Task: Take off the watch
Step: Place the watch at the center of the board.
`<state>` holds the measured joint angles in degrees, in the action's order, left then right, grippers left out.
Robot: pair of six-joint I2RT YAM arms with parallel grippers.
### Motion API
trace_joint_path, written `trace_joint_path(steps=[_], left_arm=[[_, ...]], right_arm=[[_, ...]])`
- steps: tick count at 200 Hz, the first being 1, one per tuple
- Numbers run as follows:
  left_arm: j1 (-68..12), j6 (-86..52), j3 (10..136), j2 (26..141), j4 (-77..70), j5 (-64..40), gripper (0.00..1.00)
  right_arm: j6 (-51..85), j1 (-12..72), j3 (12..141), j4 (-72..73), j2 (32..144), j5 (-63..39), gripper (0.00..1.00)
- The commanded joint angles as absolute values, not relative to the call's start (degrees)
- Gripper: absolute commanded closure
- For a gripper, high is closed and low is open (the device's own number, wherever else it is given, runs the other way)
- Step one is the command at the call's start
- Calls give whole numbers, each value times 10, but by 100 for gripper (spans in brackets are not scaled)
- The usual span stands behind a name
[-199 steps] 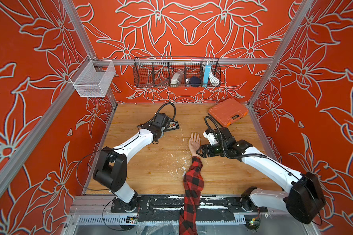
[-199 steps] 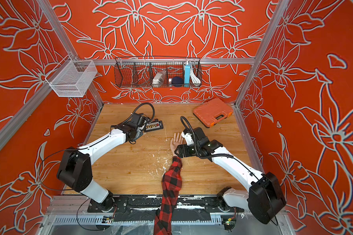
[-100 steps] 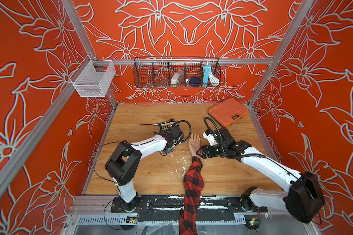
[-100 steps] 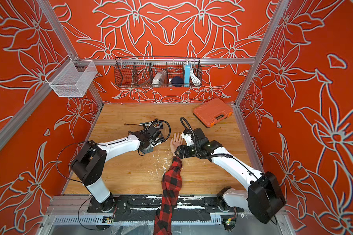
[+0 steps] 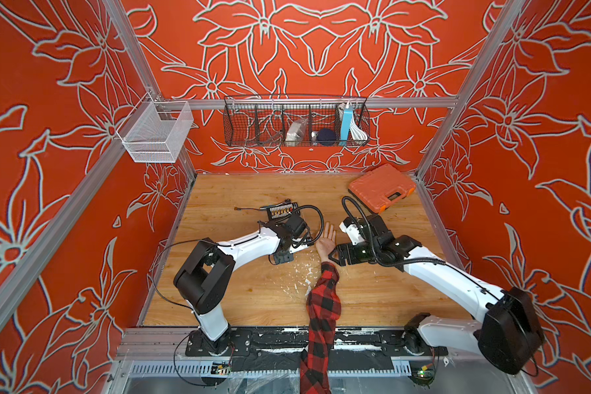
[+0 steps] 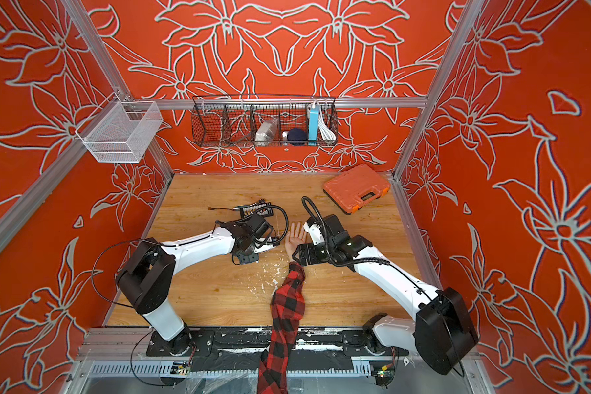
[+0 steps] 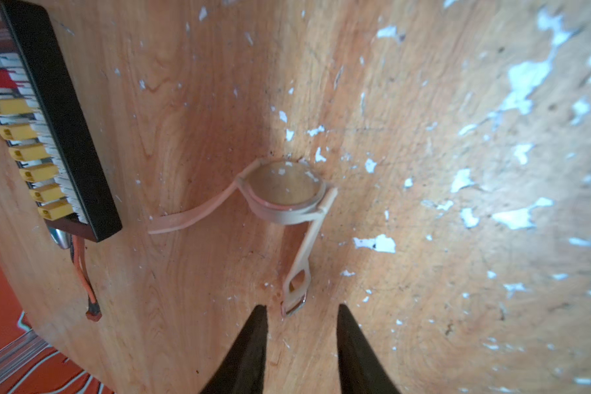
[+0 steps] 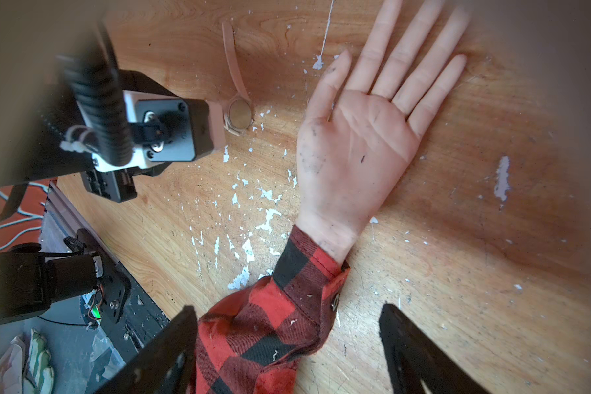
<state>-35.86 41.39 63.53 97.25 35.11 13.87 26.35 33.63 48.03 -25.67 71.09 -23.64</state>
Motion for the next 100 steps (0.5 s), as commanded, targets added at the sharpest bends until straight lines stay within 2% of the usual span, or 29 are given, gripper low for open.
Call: trace_joint_path(steps=[1, 65, 100], left_arm=[[-362, 398, 645, 940, 358, 83, 64], [-332, 194, 679, 918, 303, 70, 61], [-278, 49, 642, 900, 238, 83, 44]], right_arm=[[267, 333, 477, -253, 708, -238, 14], [256, 321, 486, -261, 696, -186, 14], [222, 289, 515, -287, 689, -72, 12]])
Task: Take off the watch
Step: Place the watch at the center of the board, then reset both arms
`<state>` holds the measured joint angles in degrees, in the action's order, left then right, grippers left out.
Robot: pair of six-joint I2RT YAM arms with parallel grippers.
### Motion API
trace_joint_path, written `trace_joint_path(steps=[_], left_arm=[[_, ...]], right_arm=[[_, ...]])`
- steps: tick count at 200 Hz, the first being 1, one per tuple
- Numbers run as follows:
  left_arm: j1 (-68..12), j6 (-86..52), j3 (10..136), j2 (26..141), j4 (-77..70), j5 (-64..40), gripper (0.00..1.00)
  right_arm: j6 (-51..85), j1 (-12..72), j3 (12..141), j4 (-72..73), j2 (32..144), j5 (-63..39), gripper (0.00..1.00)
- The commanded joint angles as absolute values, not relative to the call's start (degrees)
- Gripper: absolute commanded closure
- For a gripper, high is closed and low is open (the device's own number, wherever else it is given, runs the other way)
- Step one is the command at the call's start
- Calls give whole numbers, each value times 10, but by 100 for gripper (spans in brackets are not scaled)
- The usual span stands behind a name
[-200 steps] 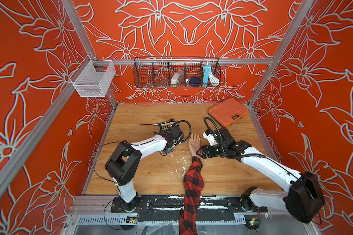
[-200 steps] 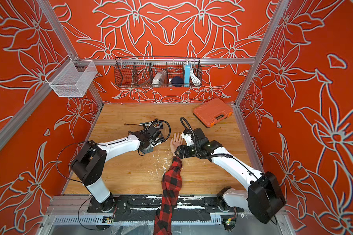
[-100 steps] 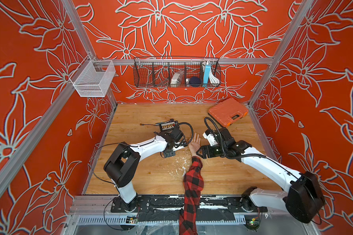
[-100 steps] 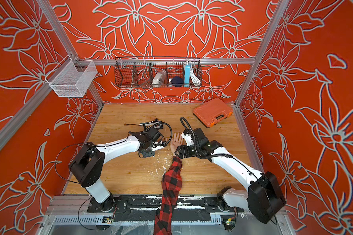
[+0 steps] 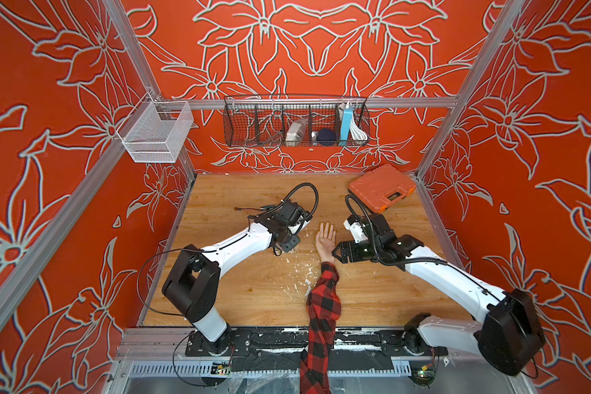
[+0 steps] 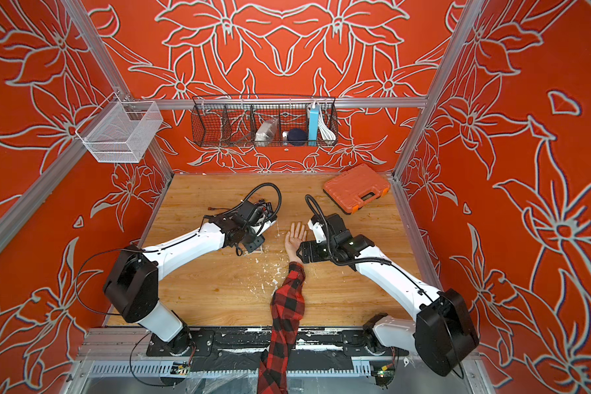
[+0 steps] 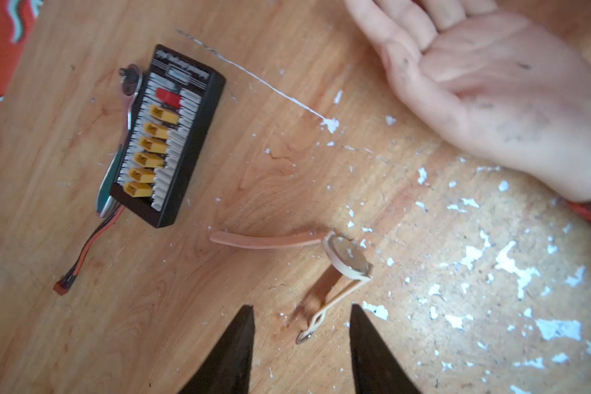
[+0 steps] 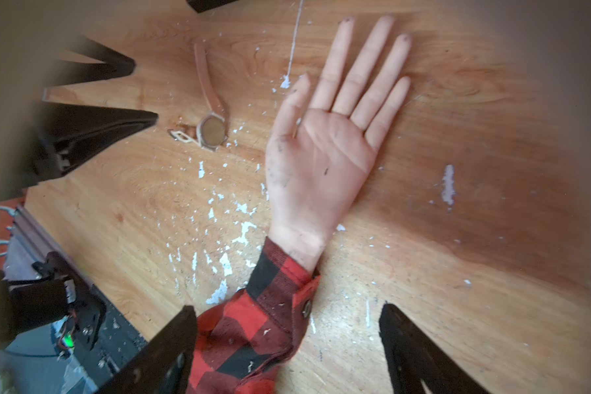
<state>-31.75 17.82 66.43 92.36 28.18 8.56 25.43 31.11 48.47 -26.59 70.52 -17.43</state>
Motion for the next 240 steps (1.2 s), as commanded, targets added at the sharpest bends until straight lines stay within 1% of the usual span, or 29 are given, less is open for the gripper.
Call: trace_joint_path(steps=[1, 16, 24, 28, 34, 48, 54, 76, 86, 101, 115, 126, 134, 146, 164, 169, 177, 185, 200, 210, 222, 231, 240], left_arm=[[-276, 45, 641, 899, 237, 83, 44], [-240, 1, 616, 888, 209, 96, 36], [-224, -16, 598, 880, 187, 113, 30], [-218, -22, 587, 875, 172, 124, 22], [-210, -31, 570, 868, 149, 143, 14], [-200, -42, 534, 851, 96, 195, 4], [-197, -43, 524, 846, 74, 220, 2], [-193, -19, 480, 839, -4, 323, 3], [-194, 2, 454, 838, -58, 374, 3], [-192, 30, 409, 840, -141, 436, 3], [-183, 31, 376, 842, -185, 456, 3], [-170, 23, 352, 838, -203, 455, 3], [-162, 24, 329, 836, -228, 450, 3], [-148, 35, 297, 835, -280, 441, 3], [-140, 39, 276, 822, -312, 425, 3], [-135, 37, 268, 817, -330, 411, 3], [-125, 28, 256, 812, -352, 375, 3], [-115, 26, 247, 814, -369, 345, 3], [-101, 15, 246, 827, -381, 333, 3], [-96, 10, 250, 821, -359, 320, 3], [-92, 9, 240, 815, -373, 307, 3], [-91, 13, 226, 807, -390, 292, 3], [-89, 13, 210, 797, -406, 279, 2]], right_arm=[[221, 288, 515, -288, 688, -68, 12], [194, 269, 524, -291, 684, 3, 7], [171, 259, 523, -283, 682, 39, 2], [157, 253, 520, -276, 682, 52, 2], [136, 245, 519, -265, 684, 71, 2], [106, 224, 519, -247, 697, 133, 2], [95, 215, 519, -238, 705, 155, 2], [67, 171, 510, -189, 729, 223, 2], [74, 145, 490, -150, 734, 234, 2], [85, 111, 434, -44, 732, 233, 2], [88, 86, 379, 51, 736, 227, 2], [78, 77, 350, 116, 748, 232, 2], [65, 76, 354, 106, 760, 241, 2], [49, 75, 337, 148, 780, 257, 2], [46, 72, 297, 236, 792, 265, 2], [44, 71, 292, 241, 792, 264, 2], [38, 71, 298, 223, 787, 247, 2], [18, 71, 286, 259, 787, 223, 2], [-12, 69, 256, 326, 792, 172, 3], [-21, 69, 234, 380, 802, 155, 4], [-20, 69, 240, 354, 797, 149, 4], [-20, 67, 236, 370, 800, 149, 4], [-19, 67, 239, 357, 797, 147, 3]])
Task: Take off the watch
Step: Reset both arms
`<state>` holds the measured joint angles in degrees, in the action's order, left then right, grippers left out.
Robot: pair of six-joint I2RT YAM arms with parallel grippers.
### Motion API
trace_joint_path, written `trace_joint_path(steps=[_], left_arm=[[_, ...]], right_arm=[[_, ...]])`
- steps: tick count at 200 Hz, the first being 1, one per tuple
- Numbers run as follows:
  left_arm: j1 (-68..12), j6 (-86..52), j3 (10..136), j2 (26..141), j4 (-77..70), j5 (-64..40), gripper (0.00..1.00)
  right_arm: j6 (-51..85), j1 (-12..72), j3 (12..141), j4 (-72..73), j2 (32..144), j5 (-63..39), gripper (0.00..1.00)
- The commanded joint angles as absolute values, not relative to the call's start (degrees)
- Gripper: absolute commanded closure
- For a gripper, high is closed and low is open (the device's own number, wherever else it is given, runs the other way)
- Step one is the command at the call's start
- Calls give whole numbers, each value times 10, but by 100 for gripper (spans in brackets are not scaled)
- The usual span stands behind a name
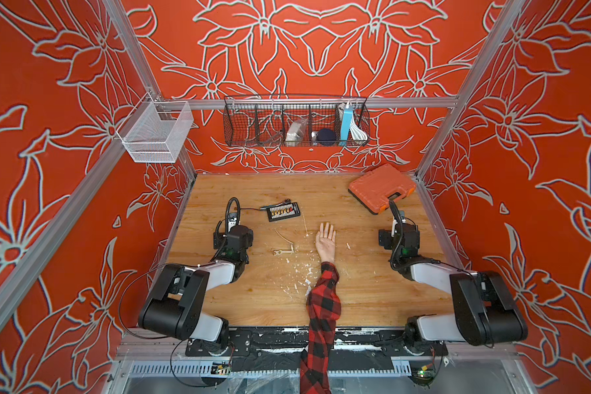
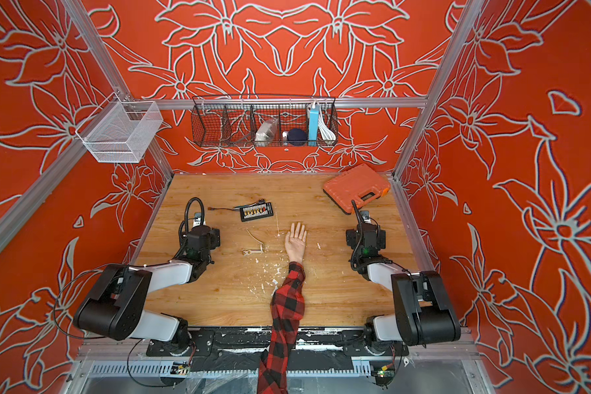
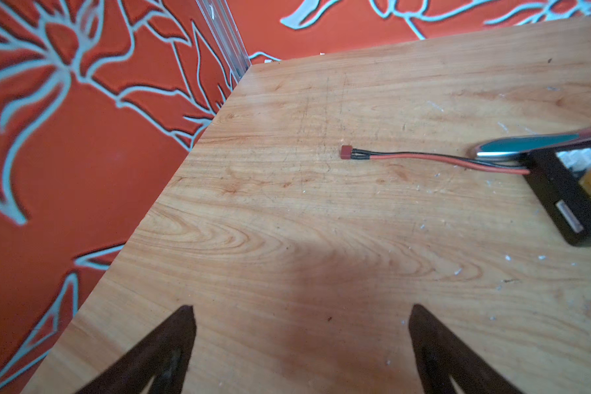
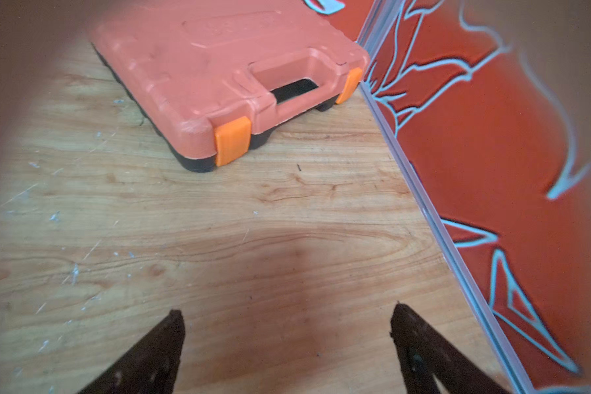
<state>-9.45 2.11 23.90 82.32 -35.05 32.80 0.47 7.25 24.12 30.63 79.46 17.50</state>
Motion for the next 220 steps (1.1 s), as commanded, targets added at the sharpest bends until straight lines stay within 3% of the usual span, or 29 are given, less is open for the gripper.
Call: trace_joint_path(steps=[1, 57, 67, 78, 90, 102, 220], left_arm=[[-88, 13, 209, 796, -408, 277, 2], [-39, -6, 152, 794, -484, 156, 2], [-34, 0, 157, 835, -533, 164, 2], [-32, -15, 172, 803, -451, 158, 2], [-29, -7, 162, 827, -510, 159, 2], [-28, -16, 173, 808, -455, 153, 2], [-27, -12, 166, 810, -474, 154, 2]], right_arm=[[-19, 67, 239, 357, 796, 147, 3], [3, 38, 185, 462, 810, 119, 2], [2, 38, 177, 488, 819, 117, 2], [5, 38, 184, 452, 807, 117, 2], [2, 38, 180, 478, 815, 117, 2], [3, 37, 183, 454, 806, 117, 2], [4, 38, 188, 455, 813, 116, 2]])
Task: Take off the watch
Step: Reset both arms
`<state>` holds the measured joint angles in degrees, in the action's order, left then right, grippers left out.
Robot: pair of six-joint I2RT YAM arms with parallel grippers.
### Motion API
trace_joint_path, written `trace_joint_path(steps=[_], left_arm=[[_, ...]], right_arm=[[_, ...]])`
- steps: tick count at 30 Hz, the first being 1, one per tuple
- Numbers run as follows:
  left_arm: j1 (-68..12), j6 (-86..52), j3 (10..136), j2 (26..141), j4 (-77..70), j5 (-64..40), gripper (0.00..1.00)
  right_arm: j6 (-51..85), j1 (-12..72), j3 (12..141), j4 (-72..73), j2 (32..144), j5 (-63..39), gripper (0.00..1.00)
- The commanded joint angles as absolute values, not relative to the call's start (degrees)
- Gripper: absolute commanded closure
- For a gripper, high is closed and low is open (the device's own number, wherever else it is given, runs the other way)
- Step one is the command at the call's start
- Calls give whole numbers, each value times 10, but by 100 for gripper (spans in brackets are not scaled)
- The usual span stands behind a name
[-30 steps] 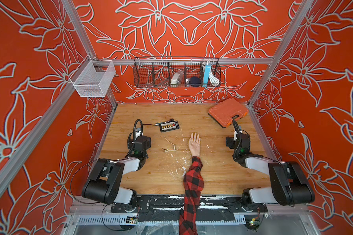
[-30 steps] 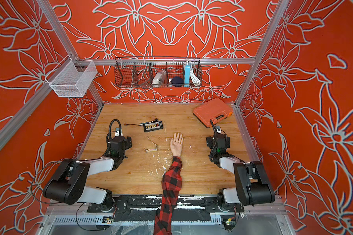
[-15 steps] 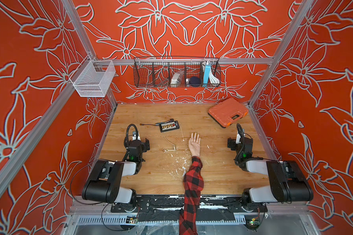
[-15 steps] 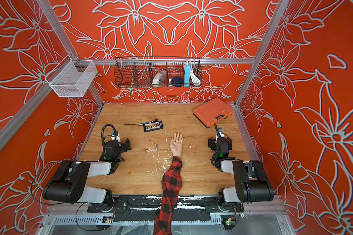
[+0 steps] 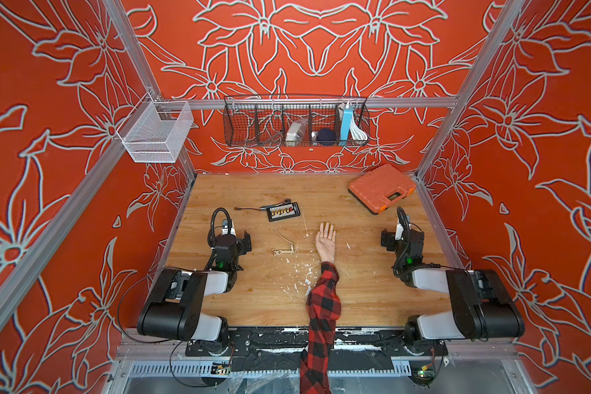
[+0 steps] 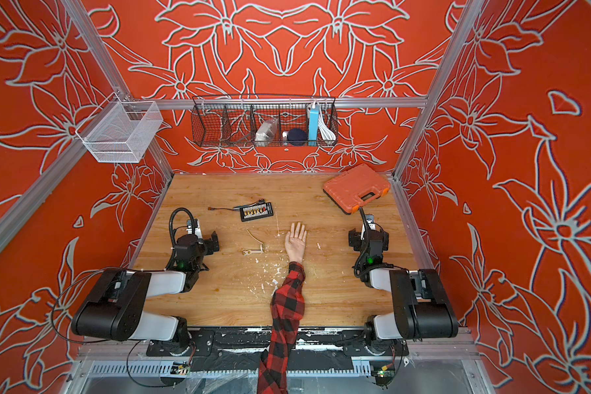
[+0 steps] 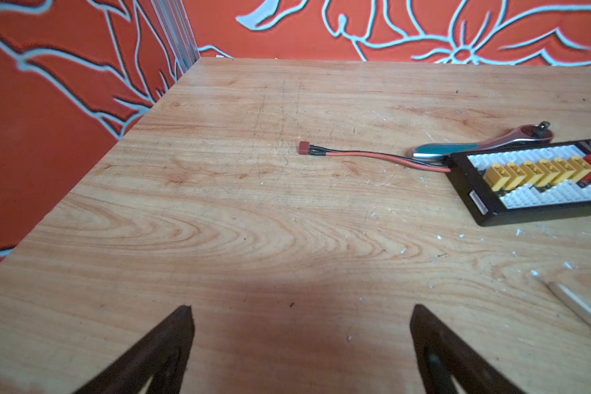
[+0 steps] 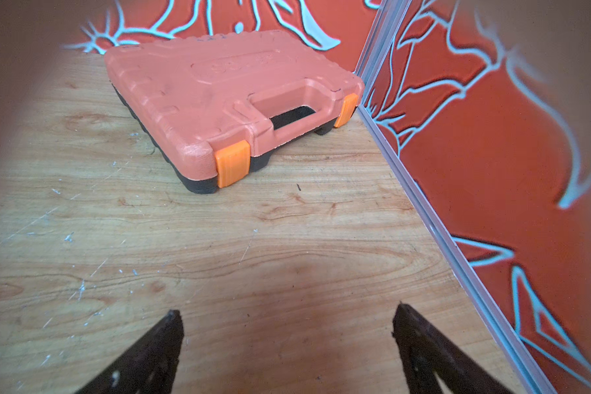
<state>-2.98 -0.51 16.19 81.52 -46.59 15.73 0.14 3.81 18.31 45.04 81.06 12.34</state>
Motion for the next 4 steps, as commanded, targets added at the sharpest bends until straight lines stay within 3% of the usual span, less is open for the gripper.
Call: trace_joint_path(steps=[1, 4], left_arm=[[-27, -13, 166, 810, -474, 154, 2], [-27, -12, 166, 810, -474, 154, 2]], right_arm=[[4, 38, 188, 455, 813, 116, 2], [2, 38, 184, 459, 809, 116, 2]])
